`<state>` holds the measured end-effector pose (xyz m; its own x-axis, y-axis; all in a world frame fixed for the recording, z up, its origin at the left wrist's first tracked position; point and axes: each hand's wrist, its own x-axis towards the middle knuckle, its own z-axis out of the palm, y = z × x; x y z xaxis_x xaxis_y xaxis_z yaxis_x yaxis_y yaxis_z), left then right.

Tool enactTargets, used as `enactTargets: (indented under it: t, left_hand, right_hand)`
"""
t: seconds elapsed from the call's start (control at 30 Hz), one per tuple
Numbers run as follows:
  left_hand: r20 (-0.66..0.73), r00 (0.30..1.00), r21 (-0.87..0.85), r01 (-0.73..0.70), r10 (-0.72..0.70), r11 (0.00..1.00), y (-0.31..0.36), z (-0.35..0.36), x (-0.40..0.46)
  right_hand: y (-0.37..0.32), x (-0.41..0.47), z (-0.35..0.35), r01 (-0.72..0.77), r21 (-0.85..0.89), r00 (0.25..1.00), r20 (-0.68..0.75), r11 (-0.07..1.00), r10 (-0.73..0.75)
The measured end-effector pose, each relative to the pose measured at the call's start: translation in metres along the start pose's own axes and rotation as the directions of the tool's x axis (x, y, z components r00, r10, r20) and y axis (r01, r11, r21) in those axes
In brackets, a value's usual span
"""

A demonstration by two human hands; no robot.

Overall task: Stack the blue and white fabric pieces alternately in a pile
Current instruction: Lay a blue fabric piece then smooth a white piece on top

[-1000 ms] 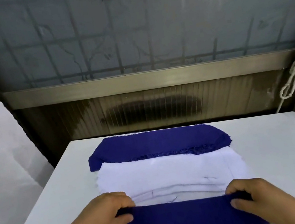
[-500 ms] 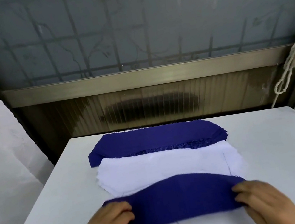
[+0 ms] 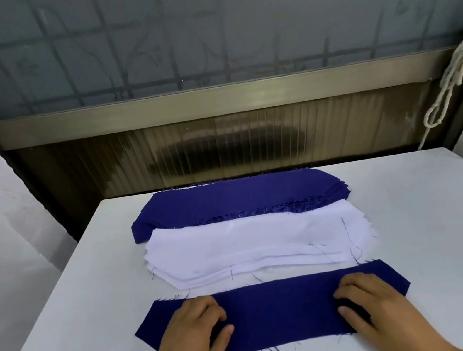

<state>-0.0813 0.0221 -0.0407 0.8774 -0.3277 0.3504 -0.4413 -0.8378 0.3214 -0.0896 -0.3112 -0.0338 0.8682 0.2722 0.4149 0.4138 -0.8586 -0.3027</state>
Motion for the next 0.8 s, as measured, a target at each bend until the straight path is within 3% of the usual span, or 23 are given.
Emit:
enactTargets:
  t: [0.17,0.43,0.6,0.8]
  left_hand:
    - [0.048,0.995,-0.035,0.084,-0.082,0.996,-0.01,0.002,-0.006]
    - [-0.04,0.959,0.042,0.281,-0.279,0.959,-0.024,-0.012,0.001]
    - [-0.196,0.973,0.091,0.142,-0.122,0.986,-0.015,-0.002,0.048]
    - [-0.029,0.994,0.094,0.105,-0.102,0.99,-0.016,0.016,0.075]
  right_hand:
    - [0.006,-0.008,0.003,-0.071,-0.01,0.997,0.004,0.997,0.071]
    - [0.012,0.0,-0.002,-0.211,-0.051,0.977,-0.007,0.976,0.211]
    - [0.014,0.049,0.003,-0.144,0.015,0.983,-0.11,0.989,0.145]
    - [0.028,0.085,0.02,-0.173,0.068,0.977,0.136,0.982,0.163]
